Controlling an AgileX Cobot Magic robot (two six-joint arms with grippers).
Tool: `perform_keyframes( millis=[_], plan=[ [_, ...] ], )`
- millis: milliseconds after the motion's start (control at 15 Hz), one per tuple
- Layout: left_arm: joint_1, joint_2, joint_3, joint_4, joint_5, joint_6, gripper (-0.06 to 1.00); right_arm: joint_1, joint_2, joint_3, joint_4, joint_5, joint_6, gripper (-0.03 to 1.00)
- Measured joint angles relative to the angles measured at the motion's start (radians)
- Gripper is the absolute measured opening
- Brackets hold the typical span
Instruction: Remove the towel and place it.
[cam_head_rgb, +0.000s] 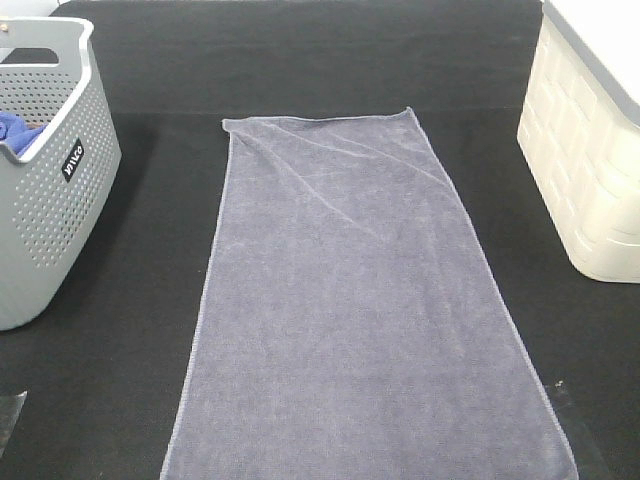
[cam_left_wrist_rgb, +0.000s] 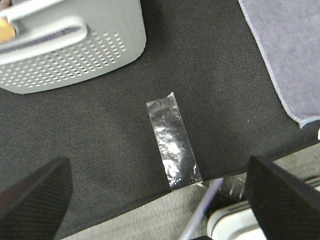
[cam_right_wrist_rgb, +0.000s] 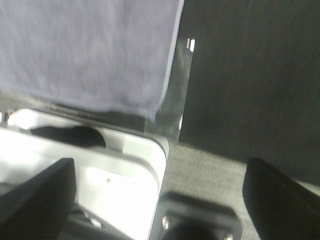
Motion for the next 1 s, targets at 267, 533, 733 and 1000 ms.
perform_keyframes(
  millis=[267, 533, 733, 1000],
  plan=[
    [0.000, -0.304, 0.126, -0.003, -0.088, 0.054, 0.89, 0.000, -0.347, 0.183, -0.003, -0.031, -0.014, 0.85],
    [0.000, -0.345, 0.160, -0.026, -0.119, 0.095, 0.88, 0.000, -0.638, 0.195, 0.013, -0.182, -0.111, 0.85],
    [0.000, -0.345, 0.160, -0.064, -0.119, 0.152, 0.88, 0.000, -0.747, 0.206, 0.038, -0.206, -0.138, 0.85],
    [0.000, -0.345, 0.160, -0.076, -0.119, 0.158, 0.88, 0.000, -0.750, 0.221, 0.046, -0.162, -0.136, 0.85]
  ],
)
